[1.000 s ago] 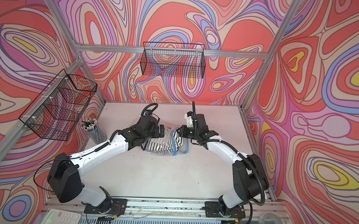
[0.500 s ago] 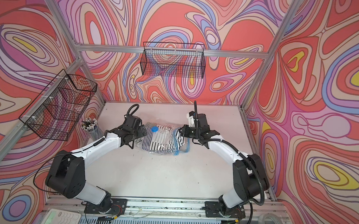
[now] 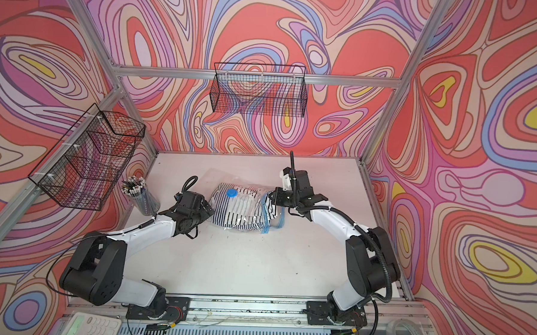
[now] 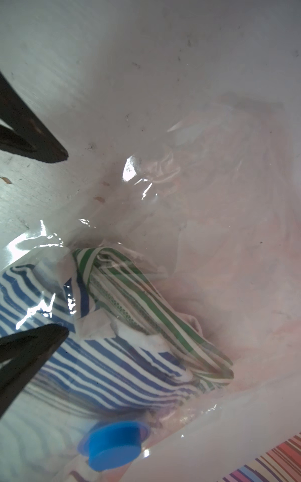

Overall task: Take the tank top out of the vacuum bag
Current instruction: Take out the tank top from the vacuum bag.

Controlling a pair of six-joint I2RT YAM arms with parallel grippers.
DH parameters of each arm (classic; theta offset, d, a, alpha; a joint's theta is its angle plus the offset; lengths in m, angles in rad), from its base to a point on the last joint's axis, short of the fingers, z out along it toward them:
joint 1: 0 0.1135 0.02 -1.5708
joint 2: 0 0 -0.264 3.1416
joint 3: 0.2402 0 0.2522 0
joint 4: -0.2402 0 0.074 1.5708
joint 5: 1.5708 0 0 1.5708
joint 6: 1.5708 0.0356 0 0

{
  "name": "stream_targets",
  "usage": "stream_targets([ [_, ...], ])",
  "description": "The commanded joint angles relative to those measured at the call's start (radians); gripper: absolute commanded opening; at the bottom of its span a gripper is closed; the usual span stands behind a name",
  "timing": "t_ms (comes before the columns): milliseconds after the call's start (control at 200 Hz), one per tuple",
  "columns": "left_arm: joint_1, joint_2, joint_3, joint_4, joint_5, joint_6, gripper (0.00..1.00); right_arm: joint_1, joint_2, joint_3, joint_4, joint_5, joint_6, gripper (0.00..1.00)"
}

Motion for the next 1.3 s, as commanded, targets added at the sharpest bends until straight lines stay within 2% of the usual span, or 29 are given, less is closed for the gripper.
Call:
stream_targets([
  [0,0.004,-0.017,-0.037,0.120,-0.026,-0.099,1.00,-0.006,0.009,0.029,0.018,-0.002,-0.014,0.00],
  [300,0.004,0.073,-0.065,0.293,-0.035,-0.131,0.99,-0.012,0.005,0.021,0.027,-0.022,-0.014,0.00],
  [526,0.004,0.156,-0.069,0.425,0.014,-0.124,0.81,-0.019,0.005,0.012,0.030,-0.032,-0.014,0.00],
  [646,0.004,0.185,-0.075,0.488,0.035,-0.132,0.75,-0.022,0.008,0.007,0.033,-0.040,-0.015,0.00],
  [731,0.003,0.212,-0.075,0.536,0.059,-0.132,0.63,-0.024,0.015,0.004,0.041,-0.047,-0.011,0.00],
  [766,0.003,0.225,-0.069,0.547,0.069,-0.128,0.55,-0.025,0.018,0.002,0.044,-0.051,-0.009,0.00],
  [801,0.004,0.236,-0.062,0.553,0.078,-0.125,0.42,-0.025,0.020,0.002,0.046,-0.054,-0.008,0.00],
  [891,0.004,0.250,-0.046,0.543,0.076,-0.117,0.00,-0.030,0.020,0.003,0.044,-0.053,-0.010,0.00],
  [971,0.004,0.238,-0.034,0.507,0.044,-0.098,0.00,-0.041,0.016,0.002,0.038,-0.050,-0.014,0.00],
  [1192,0.027,0.137,-0.037,0.324,-0.136,-0.086,0.00,-0.092,0.005,0.003,0.003,-0.040,-0.033,0.00],
  [1297,0.054,0.107,-0.048,0.277,-0.166,-0.084,0.00,-0.115,0.006,0.004,-0.008,-0.022,-0.045,0.00],
])
